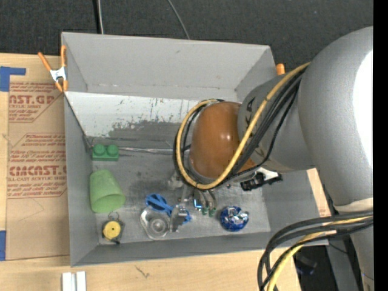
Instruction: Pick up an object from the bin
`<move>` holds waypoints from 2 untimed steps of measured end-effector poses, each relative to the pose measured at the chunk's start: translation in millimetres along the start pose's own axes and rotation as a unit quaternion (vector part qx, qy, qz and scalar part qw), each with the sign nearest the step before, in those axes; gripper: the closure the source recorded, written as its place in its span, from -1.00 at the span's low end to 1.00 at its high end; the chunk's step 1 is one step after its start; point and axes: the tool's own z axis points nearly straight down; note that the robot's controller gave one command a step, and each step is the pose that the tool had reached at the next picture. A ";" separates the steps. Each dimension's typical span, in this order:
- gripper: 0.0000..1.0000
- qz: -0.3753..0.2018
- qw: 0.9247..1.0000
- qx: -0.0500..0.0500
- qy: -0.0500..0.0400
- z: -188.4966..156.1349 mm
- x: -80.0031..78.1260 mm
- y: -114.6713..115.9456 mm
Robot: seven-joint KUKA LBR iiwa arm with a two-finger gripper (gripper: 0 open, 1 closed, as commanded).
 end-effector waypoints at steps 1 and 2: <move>-1.00 0.022 1.000 0.000 0.001 -12.0 13.8 19.7; -1.00 0.053 0.999 -0.003 -0.004 28.6 15.3 -9.8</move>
Offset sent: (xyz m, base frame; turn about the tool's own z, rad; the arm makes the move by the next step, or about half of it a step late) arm -0.0113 0.0190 0.0122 0.0458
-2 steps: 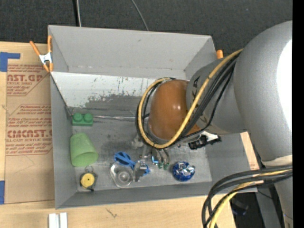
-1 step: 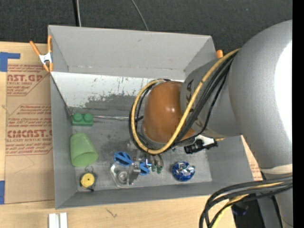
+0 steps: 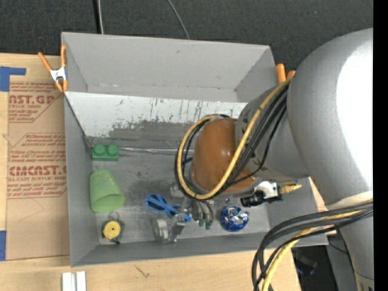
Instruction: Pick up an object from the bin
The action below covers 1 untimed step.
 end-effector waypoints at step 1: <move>-1.00 -0.001 1.000 0.002 0.002 -2.2 -0.9 1.9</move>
Offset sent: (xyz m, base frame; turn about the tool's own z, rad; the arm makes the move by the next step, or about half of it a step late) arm 0.0000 0.0000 0.0000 0.0000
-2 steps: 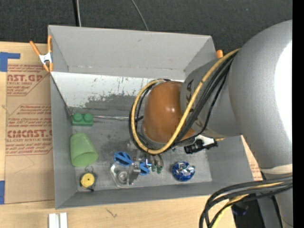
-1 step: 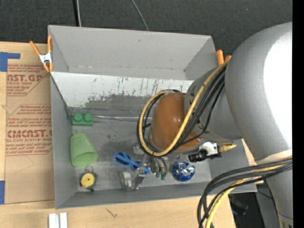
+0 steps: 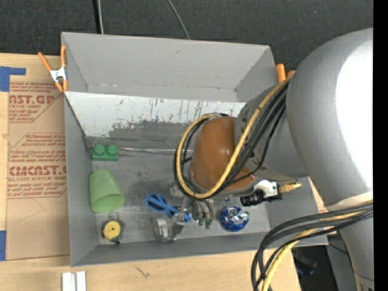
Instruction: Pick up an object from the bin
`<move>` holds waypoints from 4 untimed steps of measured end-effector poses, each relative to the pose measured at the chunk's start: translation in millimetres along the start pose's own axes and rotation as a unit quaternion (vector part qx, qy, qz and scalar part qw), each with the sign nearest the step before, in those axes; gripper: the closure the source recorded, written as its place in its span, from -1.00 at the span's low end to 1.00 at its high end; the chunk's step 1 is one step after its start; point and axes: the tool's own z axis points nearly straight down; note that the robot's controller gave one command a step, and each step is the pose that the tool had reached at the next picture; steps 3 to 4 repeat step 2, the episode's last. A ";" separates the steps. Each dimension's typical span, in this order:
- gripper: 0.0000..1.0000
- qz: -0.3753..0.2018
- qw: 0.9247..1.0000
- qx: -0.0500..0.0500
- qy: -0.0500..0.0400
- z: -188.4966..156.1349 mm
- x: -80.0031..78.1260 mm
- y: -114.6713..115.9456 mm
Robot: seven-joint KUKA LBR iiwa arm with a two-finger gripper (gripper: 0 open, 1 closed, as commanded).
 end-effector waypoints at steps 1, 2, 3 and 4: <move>1.00 0.001 1.000 -0.002 -0.005 -2.6 -3.1 0.7; 1.00 0.000 1.000 0.000 -0.002 -94.1 -5.0 2.3; 1.00 0.000 1.000 0.000 -0.002 -94.1 -5.0 2.3; 1.00 0.000 1.000 0.000 -0.002 -94.1 -5.0 2.3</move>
Offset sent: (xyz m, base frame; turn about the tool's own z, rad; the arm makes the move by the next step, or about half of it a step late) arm 0.0000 0.0000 0.0000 0.0000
